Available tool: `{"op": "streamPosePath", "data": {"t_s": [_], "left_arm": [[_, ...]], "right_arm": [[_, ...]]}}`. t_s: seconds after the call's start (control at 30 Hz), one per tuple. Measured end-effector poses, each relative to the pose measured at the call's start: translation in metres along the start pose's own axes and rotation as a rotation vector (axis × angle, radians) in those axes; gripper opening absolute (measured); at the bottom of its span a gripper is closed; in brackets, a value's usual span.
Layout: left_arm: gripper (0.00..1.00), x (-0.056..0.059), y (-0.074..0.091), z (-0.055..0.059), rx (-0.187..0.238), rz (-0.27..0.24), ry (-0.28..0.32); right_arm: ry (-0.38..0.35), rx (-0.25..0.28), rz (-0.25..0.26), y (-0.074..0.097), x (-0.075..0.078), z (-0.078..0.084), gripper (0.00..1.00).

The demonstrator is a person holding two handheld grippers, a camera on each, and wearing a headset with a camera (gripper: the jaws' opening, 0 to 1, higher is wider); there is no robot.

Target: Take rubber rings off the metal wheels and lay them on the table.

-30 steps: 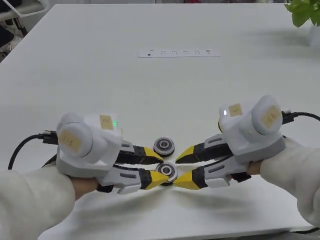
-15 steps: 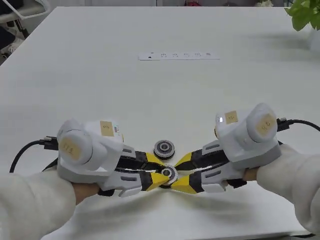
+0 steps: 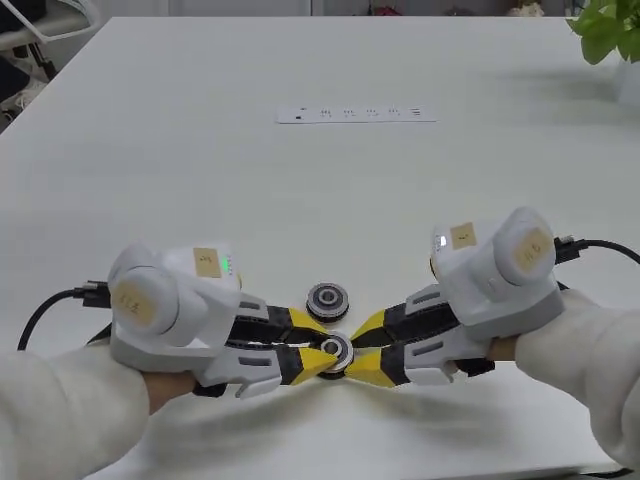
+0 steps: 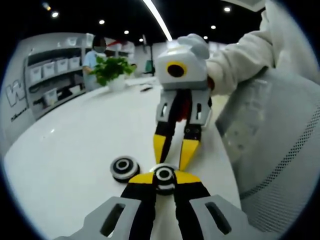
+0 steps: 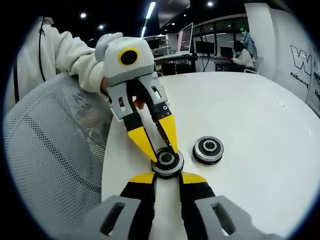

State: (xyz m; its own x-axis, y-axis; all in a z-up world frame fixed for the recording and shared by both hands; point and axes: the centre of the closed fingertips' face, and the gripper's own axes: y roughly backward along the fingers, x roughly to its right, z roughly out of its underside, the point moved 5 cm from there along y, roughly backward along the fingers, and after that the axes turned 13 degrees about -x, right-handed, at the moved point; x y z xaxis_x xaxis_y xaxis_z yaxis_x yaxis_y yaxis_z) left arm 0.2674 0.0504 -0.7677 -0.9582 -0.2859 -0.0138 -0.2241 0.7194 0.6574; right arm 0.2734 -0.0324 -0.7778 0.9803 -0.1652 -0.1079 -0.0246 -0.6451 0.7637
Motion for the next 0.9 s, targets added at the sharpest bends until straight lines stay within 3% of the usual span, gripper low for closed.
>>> {"op": "streamPosePath", "data": {"t_s": [0.13, 0.27, 0.4, 0.5, 0.53, 0.73, 0.9], "left_arm": [[0.14, 0.0, 0.0, 0.0, 0.004, 0.0, 0.003], [0.14, 0.0, 0.0, 0.0, 0.004, -0.001, 0.005], [0.14, 0.0, 0.0, 0.0, 0.005, 0.0, 0.006], [0.14, 0.0, 0.0, 0.0, 0.007, 0.0, 0.009], [0.14, 0.0, 0.0, 0.0, 0.007, -0.001, 0.008], [0.14, 0.0, 0.0, 0.0, 0.008, -0.002, 0.013], [0.14, 0.0, 0.001, 0.0, 0.008, -0.004, 0.017]], "right_arm": [[0.018, 0.033, 0.015, -0.002, -0.001, -0.007, 0.23], [0.064, 0.007, 0.031, -0.005, -0.003, -0.008, 0.22], [0.055, 0.002, 0.025, -0.002, -0.001, -0.006, 0.21], [0.057, -0.041, 0.024, -0.002, 0.0, 0.0, 0.16], [0.049, -0.01, 0.023, -0.001, 0.001, -0.002, 0.15], [0.051, -0.032, 0.024, 0.0, 0.0, -0.001, 0.12], [0.044, -0.035, 0.032, 0.002, 0.002, 0.001, 0.02]]}}
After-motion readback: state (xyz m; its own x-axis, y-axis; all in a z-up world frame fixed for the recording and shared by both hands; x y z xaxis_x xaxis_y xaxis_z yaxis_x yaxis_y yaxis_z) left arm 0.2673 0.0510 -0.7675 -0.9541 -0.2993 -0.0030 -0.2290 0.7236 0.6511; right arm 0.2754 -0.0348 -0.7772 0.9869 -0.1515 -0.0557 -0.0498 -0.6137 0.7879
